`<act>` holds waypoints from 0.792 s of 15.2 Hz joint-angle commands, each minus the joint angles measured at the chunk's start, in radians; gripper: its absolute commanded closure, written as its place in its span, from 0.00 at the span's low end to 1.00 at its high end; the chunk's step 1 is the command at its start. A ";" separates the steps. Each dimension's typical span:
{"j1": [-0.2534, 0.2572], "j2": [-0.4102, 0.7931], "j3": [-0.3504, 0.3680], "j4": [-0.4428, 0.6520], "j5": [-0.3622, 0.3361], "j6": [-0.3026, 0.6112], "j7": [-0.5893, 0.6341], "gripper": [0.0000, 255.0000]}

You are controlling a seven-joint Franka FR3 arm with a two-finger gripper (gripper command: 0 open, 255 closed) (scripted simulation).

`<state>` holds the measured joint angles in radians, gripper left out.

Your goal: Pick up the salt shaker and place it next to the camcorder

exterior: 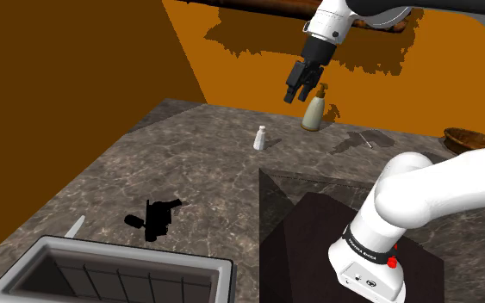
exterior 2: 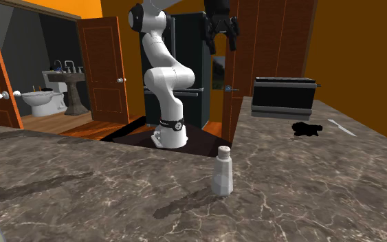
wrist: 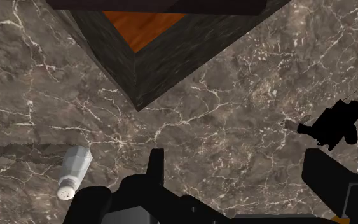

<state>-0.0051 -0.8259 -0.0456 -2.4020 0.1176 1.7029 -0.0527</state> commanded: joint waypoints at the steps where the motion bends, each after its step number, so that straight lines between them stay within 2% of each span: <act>1: 0.000 0.000 0.000 0.000 0.000 0.000 0.000 0.00; 7: -0.014 0.092 -0.069 -0.088 -0.061 0.192 -0.132 0.00; 12: -0.022 0.213 -0.130 -0.121 -0.098 0.361 -0.240 0.00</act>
<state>-0.0262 -0.6439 -0.1619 -2.5216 0.0266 2.0262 -0.2683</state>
